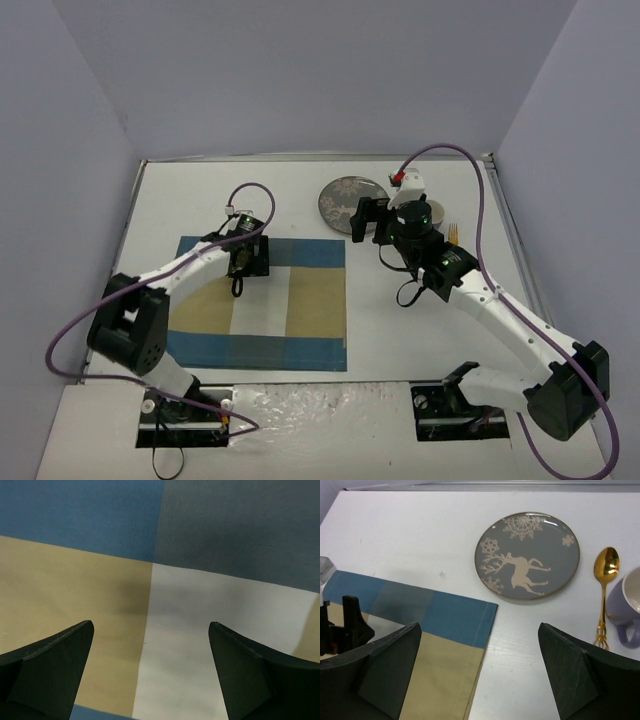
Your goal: Set the dinner table for one person
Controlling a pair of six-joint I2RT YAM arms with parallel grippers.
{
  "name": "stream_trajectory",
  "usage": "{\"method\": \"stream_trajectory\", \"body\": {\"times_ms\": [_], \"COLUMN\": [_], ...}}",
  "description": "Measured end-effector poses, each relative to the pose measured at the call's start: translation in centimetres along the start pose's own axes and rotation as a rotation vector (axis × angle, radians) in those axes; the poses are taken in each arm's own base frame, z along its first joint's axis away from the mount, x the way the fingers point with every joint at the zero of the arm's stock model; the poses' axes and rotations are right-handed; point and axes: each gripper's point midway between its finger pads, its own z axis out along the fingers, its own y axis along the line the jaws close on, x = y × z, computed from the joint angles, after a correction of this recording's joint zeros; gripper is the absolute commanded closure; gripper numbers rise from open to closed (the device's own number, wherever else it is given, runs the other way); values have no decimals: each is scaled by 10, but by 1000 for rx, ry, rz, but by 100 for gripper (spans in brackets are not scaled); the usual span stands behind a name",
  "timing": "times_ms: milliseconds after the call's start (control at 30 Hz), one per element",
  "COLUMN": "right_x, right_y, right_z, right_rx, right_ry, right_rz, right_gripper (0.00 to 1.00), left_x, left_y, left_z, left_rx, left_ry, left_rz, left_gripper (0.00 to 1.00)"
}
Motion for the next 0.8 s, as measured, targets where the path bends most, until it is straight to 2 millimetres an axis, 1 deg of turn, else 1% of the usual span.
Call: {"method": "stream_trajectory", "body": {"times_ms": [100, 167, 300, 567, 800], "right_x": [15, 26, 38, 45, 45], "right_y": [-11, -16, -24, -28, -25], "right_z": [-11, -16, -23, -24, -24], "right_rx": [15, 23, 38, 46, 37], "right_ry": [22, 44, 65, 75, 79], "right_rz": [5, 4, 9, 16, 25], "right_gripper": [0, 0, 0, 0, 0], "left_x": [19, 21, 16, 3, -9], "left_y": [-3, -5, -5, 7, 12], "left_z": [23, 30, 36, 50, 54], "left_rx": [-19, -19, -5, 26, 0], "left_ry": [75, 89, 81, 77, 86], "left_rz": [-13, -29, -70, -146, -82], "left_gripper": [3, 3, 3, 3, 3]}}
